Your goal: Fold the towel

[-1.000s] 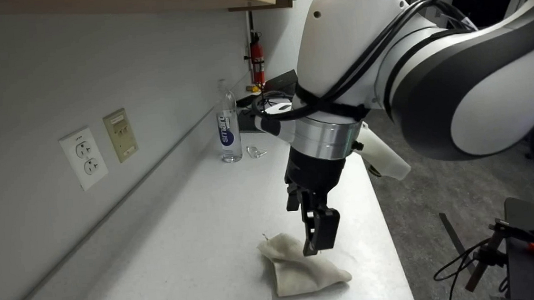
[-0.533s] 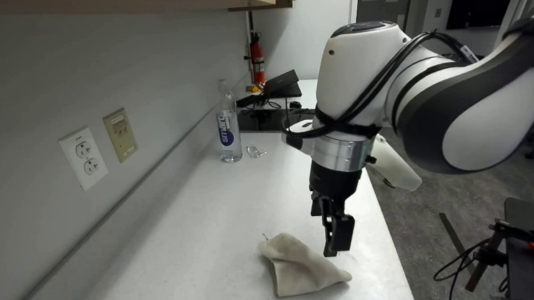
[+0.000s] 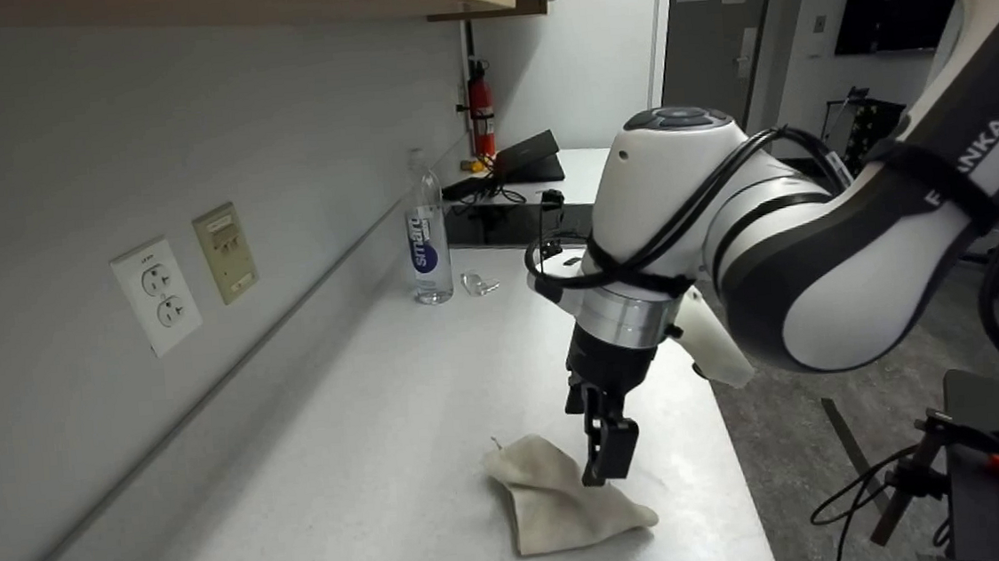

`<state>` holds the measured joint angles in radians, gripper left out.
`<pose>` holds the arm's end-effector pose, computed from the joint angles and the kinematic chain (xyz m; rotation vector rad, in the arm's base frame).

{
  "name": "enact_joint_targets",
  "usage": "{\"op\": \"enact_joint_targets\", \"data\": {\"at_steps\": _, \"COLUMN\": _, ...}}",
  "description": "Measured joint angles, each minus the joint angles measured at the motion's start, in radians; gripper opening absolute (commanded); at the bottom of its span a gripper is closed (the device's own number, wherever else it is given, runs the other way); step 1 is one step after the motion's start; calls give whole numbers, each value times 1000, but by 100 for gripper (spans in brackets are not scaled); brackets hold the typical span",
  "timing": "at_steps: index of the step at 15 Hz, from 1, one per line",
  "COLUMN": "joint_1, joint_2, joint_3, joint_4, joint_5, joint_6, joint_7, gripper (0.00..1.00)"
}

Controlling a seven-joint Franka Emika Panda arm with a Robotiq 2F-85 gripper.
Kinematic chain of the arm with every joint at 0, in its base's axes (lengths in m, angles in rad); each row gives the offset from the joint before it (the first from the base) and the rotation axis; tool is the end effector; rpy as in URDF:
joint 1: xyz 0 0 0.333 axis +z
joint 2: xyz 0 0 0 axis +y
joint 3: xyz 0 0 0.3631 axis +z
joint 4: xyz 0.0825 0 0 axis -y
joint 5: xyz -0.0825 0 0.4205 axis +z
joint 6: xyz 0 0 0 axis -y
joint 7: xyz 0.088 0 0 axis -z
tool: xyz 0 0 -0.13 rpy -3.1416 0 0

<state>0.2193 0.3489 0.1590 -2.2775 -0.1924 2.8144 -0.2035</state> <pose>0.5462 0.2267 0.2121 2.9045 1.1321 0.3085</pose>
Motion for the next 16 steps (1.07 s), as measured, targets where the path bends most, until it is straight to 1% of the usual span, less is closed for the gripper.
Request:
{"op": "enact_joint_targets", "data": {"at_steps": 5, "joint_1": 4, "joint_2": 79, "joint_3": -32, "joint_4": 44, "joint_5": -45, "joint_6": 55, "joint_7": 4, "gripper": 100}}
{"op": "enact_joint_targets", "data": {"at_steps": 12, "joint_1": 77, "joint_2": 133, "joint_3": -124, "joint_4": 139, "joint_5": -167, "joint_6": 70, "joint_7": 42, "gripper": 100}}
{"op": "enact_joint_targets", "data": {"at_steps": 16, "joint_1": 96, "joint_2": 132, "joint_3": -128, "joint_4": 159, "joint_5": -171, "joint_6": 70, "joint_7": 52, "gripper": 100}}
